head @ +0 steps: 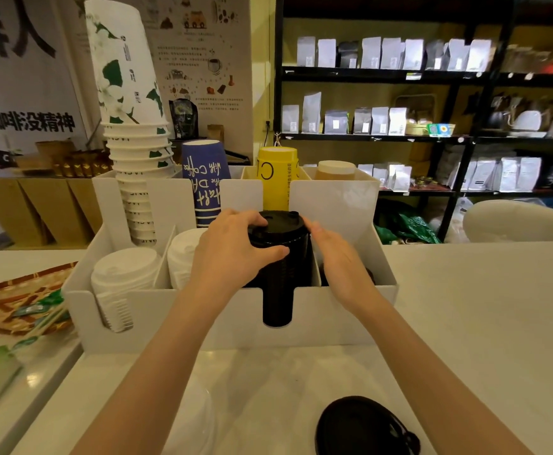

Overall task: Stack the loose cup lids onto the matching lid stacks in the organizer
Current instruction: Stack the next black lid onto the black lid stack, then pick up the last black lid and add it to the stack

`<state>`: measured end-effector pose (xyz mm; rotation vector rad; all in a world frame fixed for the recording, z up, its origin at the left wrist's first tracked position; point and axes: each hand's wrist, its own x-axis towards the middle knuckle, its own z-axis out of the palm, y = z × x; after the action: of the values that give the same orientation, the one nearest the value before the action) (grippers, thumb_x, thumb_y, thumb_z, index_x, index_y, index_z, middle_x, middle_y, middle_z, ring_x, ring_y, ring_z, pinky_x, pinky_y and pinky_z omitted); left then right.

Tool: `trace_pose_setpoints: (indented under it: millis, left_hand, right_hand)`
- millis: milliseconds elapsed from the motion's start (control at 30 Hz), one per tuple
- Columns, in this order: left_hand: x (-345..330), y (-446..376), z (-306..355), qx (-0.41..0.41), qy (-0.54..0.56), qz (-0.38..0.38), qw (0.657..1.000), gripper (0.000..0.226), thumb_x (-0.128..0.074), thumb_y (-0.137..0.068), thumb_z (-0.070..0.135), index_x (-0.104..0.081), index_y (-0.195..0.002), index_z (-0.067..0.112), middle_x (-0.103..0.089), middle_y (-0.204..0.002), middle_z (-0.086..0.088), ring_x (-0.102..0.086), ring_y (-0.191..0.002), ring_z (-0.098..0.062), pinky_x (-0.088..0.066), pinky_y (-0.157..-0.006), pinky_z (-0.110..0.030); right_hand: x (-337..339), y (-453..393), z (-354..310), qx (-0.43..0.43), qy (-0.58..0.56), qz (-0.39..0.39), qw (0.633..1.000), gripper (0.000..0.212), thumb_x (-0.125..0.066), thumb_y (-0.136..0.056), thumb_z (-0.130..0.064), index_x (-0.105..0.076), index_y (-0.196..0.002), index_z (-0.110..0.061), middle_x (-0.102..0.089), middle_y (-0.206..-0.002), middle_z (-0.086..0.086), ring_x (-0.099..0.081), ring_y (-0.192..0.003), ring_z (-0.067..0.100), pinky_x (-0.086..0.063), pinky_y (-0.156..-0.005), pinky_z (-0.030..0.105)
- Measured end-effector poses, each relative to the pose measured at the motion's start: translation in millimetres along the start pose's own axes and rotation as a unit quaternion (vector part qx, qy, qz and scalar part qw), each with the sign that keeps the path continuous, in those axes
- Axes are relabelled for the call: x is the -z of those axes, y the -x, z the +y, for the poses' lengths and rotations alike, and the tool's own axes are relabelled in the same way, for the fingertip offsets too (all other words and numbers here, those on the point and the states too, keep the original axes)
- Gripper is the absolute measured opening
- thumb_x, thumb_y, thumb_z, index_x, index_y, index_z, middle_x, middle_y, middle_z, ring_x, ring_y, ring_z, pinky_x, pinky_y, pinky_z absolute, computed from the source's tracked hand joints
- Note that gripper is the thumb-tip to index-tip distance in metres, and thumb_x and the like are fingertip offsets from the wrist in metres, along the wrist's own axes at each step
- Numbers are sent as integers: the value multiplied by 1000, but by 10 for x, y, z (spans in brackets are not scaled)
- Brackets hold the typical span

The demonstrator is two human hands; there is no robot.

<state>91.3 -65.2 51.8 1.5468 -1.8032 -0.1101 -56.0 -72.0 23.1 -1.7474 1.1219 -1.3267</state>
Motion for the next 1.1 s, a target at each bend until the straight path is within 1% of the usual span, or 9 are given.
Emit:
trace_pose_setpoints:
  millis: [67,200,267,367,533,667,767,967,1100]
  left_hand:
    - [6,1,0,0,10,-5,1000,51,-70,-69,41,-56,-114,21,-54,-120,-7,-45,-100,-15,-35,-79,-26]
    - [17,27,44,-2,6,-17,1000,51,-68,-72,39,-54,-117,18,-53,-122,-11,-49,-107,-22,-35,-82,-30]
    - [20,50,67,2,-3,-23,1000,52,-66,-74,39,-52,-120,18,-52,-122,-12,-49,-108,-25,-37,-84,-32]
    - [7,84,88,1,-19,-19,1000,53,-63,-77,39,-50,-123,17,-52,-123,-13,-49,-109,-27,-39,-85,-35]
    - [-46,150,106,-14,-73,-31,997,65,-60,-80,39,-38,-134,12,-46,-134,-15,-41,-124,-32,-37,-100,-44]
    - [-49,226,180,-3,-87,-109,990,91,-58,-77,48,-9,-144,10,-13,-153,-15,-9,-142,-31,-18,-115,-46]
    - [-94,389,289,-34,-119,-114,986,98,-55,-77,53,3,-144,12,8,-156,-14,11,-143,-27,-4,-116,-45]
    - [-277,1028,395,-131,-30,-124,983,89,-54,-78,52,-3,-144,24,16,-156,-2,13,-143,-21,-4,-116,-41]
    - [-423,1375,320,-139,28,-257,956,93,-56,-73,59,-4,-143,28,10,-156,8,8,-143,-13,-7,-115,-34]
  right_hand:
    - [71,91,-32,4,14,-7,1000,29,-25,-96,-31,-49,-109,-40,-51,-99,-22,-46,-85,-23,-30,-70,-8]
    - [255,345,-24,-19,55,5,998,38,-28,-94,-38,-40,-130,-34,-49,-131,-11,-43,-115,-3,-29,-93,13]
    - [354,521,-2,-23,84,17,996,42,-32,-94,-37,-37,-135,-29,-48,-138,-6,-40,-125,6,-27,-98,19]
    - [472,834,54,-26,107,28,994,40,-37,-93,-34,-42,-132,-29,-55,-129,-6,-48,-117,5,-37,-89,9]
    - [571,1329,238,-65,160,22,985,37,-43,-91,-30,-41,-129,-33,-57,-120,-11,-51,-108,-3,-37,-85,7]
    - [572,1603,367,-92,187,27,978,36,-43,-91,-31,-43,-127,-35,-58,-121,-11,-52,-108,1,-38,-86,11]
    - [536,1737,383,-116,184,28,976,32,-39,-93,-31,-50,-122,-33,-56,-123,-12,-50,-112,4,-38,-97,21]
    - [498,1853,320,-132,169,57,975,31,-38,-93,-26,-63,-110,-21,-60,-103,-14,-52,-105,4,-37,-86,13]
    - [485,1879,285,-123,172,63,975,33,-38,-93,-23,-68,-97,-9,-67,-94,3,-55,-89,10,-40,-76,13]
